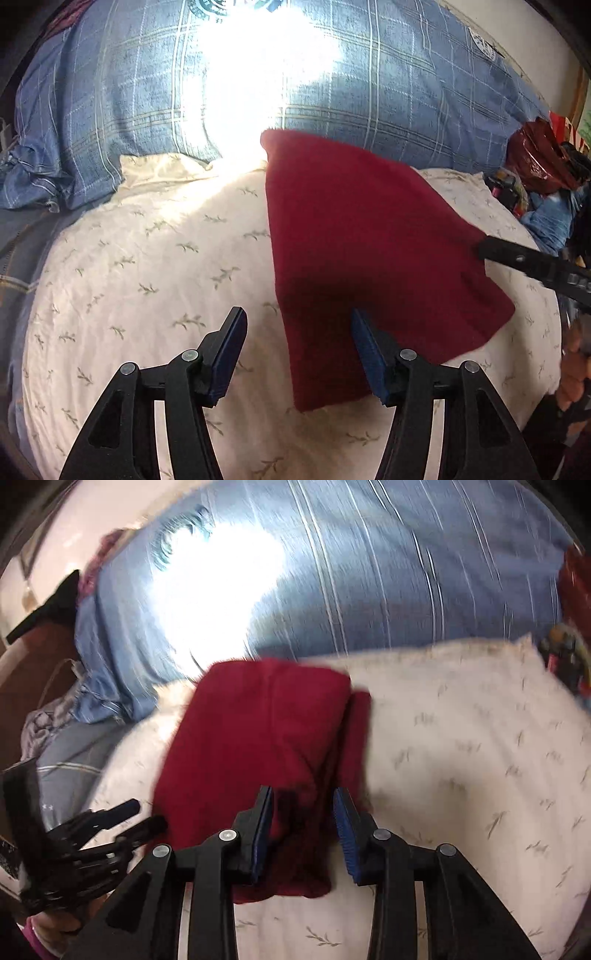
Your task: Fold small clothes
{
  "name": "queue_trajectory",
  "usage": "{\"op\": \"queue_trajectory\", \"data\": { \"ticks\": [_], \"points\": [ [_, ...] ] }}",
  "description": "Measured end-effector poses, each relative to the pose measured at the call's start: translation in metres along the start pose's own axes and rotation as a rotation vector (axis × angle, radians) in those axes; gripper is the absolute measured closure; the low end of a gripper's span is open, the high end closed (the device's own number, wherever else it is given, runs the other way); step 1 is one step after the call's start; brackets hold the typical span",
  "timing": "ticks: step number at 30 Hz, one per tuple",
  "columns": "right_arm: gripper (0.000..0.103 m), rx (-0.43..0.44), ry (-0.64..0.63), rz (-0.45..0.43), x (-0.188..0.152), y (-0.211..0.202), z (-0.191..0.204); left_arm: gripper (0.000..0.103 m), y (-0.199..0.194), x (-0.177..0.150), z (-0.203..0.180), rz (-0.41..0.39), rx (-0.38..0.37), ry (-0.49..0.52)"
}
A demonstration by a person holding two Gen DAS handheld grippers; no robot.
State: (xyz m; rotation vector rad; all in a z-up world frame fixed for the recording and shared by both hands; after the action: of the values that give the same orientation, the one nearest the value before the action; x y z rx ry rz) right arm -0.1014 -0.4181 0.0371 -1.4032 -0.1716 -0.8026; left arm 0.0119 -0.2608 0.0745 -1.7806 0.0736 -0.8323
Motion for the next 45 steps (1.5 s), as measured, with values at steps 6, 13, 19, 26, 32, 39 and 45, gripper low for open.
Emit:
{"op": "queue_trajectory", "data": {
  "ticks": [6, 13, 19, 26, 32, 39, 45],
  "points": [
    [0.073, -0.063, -0.166, 0.012, 0.005, 0.026, 0.041, 0.03, 0.014, 0.011, 0.001, -0.017, -0.004, -0.049],
    [0.074, -0.127, -0.172, 0.027, 0.0, 0.058, 0.03, 0.025, 0.032, 0.012, 0.002, -0.009, -0.011, -0.05],
    [0.07, -0.076, -0.146, 0.005, -0.009, 0.025, 0.035, 0.025, 0.03, 0.011, 0.005, -0.013, -0.006, -0.058],
    [0.07, -0.097, -0.15, 0.025, -0.028, 0.019, 0.032, 0.025, 0.027, 0.008, 0.003, -0.016, 0.006, -0.061],
    [0.071, -0.129, -0.137, 0.054, -0.045, 0.037, 0.022, 0.025, 0.027, 0.005, 0.001, -0.01, 0.01, -0.059],
    [0.061, -0.06, -0.06, 0.024, -0.035, 0.012, 0.018, 0.027, 0.016, 0.003, 0.003, -0.025, 0.022, -0.047],
    [0.037, -0.041, 0.03, -0.045, -0.012, 0.008, 0.006, 0.027, 0.007, 0.005, 0.004, -0.039, 0.02, -0.053]
  ]
}}
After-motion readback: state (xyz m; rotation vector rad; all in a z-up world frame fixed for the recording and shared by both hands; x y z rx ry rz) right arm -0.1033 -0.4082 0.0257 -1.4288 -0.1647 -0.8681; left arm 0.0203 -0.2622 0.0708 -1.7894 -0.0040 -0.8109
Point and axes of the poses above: each gripper's, at about its wrist camera, not at the fingertips, and y roughly the way its jaws point, z to its left, x to its top, the point moved 2 cm from there along y, roughly the way its jaws point, and after that the axes turned 10 degrees about z, right-handed, at the moved point
